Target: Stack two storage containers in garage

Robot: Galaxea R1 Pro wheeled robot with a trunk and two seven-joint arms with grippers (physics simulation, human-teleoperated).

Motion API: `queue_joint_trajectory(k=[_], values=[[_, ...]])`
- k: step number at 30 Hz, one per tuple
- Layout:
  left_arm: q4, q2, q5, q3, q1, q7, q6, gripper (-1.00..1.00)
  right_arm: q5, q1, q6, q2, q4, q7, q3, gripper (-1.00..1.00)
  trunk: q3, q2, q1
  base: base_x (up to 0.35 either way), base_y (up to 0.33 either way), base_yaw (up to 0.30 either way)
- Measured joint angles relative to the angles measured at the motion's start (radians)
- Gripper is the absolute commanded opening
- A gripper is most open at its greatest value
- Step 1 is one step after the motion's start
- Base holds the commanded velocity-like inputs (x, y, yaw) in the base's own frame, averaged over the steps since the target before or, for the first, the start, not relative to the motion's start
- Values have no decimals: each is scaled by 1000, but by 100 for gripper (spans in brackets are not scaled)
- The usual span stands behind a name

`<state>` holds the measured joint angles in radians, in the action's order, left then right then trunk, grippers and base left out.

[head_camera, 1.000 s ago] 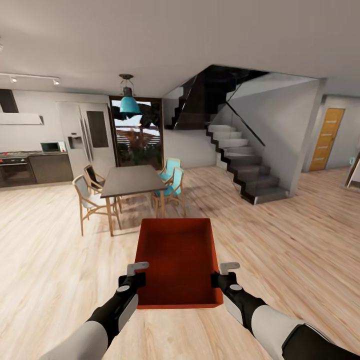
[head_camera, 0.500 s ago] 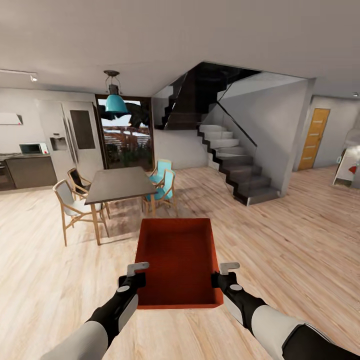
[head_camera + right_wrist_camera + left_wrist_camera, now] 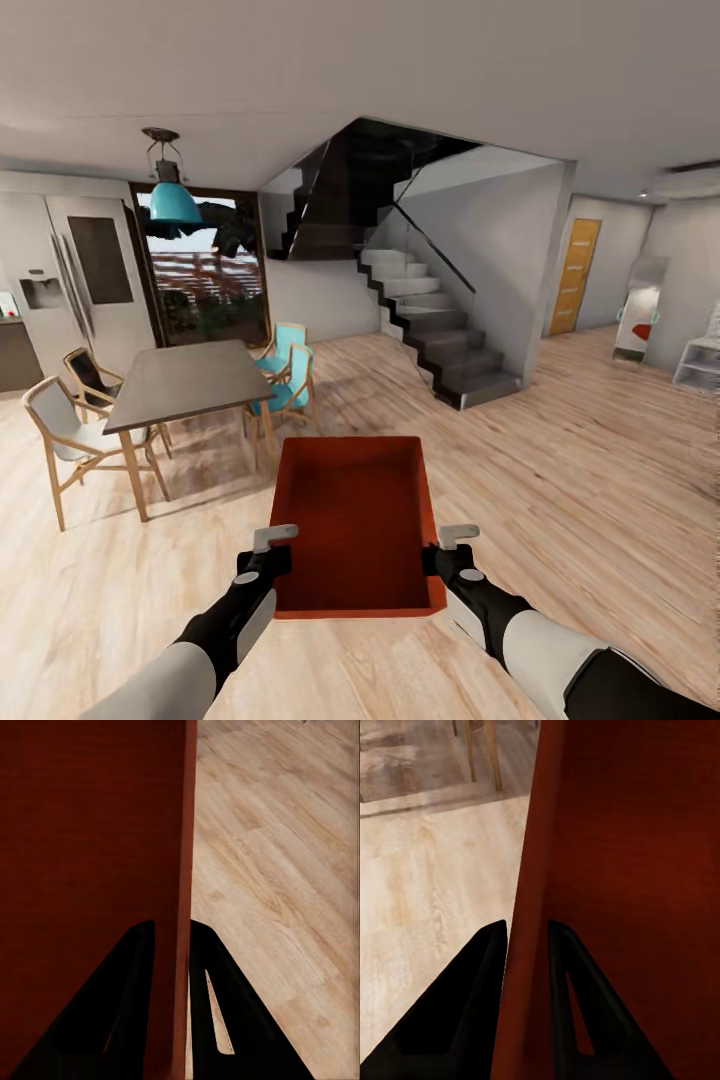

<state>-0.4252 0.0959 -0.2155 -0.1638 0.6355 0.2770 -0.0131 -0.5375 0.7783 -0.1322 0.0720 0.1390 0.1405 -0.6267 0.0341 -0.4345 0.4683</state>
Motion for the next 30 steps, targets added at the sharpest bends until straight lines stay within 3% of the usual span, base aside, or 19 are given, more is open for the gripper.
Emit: queue_joint_trajectory(k=[30], values=[[-1,0,2,1,0,-1,-2,-100,2,0,0,1,0,1,2,-100,0,0,0,322,0,-219]])
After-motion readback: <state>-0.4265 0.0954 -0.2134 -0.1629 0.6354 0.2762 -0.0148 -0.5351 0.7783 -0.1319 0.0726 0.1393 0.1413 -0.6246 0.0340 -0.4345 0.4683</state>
